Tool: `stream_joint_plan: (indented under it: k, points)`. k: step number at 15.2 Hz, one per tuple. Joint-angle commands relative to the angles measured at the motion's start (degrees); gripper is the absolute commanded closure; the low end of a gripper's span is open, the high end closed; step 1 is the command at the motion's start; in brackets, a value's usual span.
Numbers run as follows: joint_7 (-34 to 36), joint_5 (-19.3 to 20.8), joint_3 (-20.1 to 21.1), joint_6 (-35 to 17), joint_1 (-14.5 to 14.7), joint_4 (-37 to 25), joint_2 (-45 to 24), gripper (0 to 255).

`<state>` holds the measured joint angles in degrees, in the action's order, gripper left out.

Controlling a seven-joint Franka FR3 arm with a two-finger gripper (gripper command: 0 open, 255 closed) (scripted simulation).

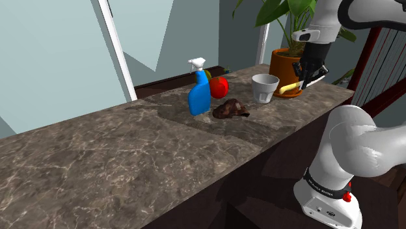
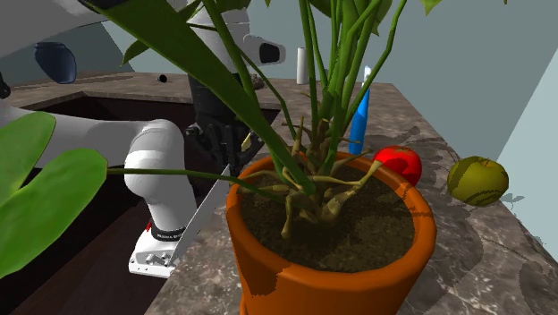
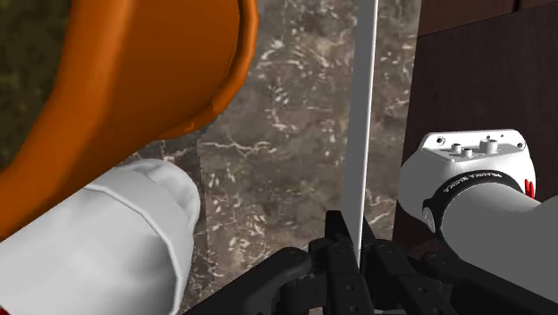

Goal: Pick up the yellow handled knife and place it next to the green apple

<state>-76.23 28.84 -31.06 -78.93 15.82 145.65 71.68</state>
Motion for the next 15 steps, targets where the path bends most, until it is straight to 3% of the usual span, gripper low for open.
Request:
stream_joint_plan:
  k: [1,13,15]
  points:
    - [-0.19,-0.63,0.66,1.13,0.3,-1.75,-0.63,255]
    - [-0.82,-3.97,3.94,6.86,2.21,-12.3,-5.52,255]
    - [0.03,-4.2,2.81,4.13,4.11,-13.67,-9.35,255]
